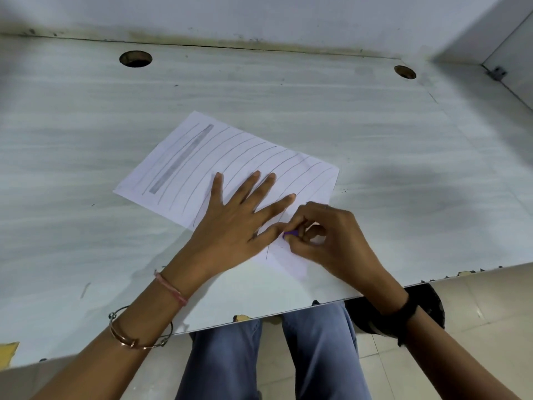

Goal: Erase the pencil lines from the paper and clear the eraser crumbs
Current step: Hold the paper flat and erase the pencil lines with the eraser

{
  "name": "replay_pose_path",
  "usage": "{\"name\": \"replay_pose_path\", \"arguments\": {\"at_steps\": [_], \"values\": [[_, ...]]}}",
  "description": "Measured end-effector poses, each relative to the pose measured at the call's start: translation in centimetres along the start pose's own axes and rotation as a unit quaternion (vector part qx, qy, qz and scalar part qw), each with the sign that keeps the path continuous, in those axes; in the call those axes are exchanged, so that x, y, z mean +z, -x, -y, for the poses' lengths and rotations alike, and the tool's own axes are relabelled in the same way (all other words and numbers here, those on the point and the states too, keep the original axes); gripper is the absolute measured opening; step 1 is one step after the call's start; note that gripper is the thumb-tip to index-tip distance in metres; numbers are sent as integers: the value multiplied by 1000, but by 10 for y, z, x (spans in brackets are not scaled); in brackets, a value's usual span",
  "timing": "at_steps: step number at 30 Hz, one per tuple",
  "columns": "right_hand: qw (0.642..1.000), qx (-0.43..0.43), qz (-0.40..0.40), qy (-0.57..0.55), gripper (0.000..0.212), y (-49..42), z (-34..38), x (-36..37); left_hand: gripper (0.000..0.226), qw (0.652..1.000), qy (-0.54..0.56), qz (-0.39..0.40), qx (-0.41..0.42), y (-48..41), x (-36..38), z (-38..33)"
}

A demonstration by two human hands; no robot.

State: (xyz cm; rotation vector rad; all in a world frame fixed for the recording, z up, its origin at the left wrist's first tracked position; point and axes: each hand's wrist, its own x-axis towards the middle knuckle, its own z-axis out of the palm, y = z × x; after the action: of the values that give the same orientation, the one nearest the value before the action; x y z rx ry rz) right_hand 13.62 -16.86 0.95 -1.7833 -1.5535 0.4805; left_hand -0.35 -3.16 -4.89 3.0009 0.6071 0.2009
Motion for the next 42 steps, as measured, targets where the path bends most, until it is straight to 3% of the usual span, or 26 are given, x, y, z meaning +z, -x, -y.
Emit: {"name": "replay_pose_path", "arguments": {"at_steps": [2,6,10,15,19,24,28,32,37,40,42], "values": [[1000,-9,-4,8,13,0,2,2,60,1000,1,1,0,0,1,0],[995,-11,92,-20,12,10,9,0,60,1000,14,-1,3,1,0,-1],[998,32,-45,10,12,-9,-9,-4,59,1000,13,2,-8,1,1,0],[999,18,33,-30,12,5,6,3,56,1000,10,4,-3,1,0,-1],[994,58,-88,22,14,-17,-14,-7,54,1000,31,-1,-4,2,-1,-1],[1000,9,23,10,12,-2,2,-2,54,1000,19,1,-8,1,1,-1],[990,78,-114,28,13,-23,-23,-14,53,1000,25,1,-1,1,0,0],[999,25,-14,27,13,-9,-6,-4,54,1000,26,5,-4,2,1,0],[991,82,-104,13,13,-29,-25,-15,53,999,30,6,-11,2,0,0],[999,35,-18,19,13,-17,-12,-6,54,999,33,9,-11,3,-1,-2],[999,45,-21,13,13,-17,-12,-7,54,999,38,9,-12,2,-2,-2]]}}
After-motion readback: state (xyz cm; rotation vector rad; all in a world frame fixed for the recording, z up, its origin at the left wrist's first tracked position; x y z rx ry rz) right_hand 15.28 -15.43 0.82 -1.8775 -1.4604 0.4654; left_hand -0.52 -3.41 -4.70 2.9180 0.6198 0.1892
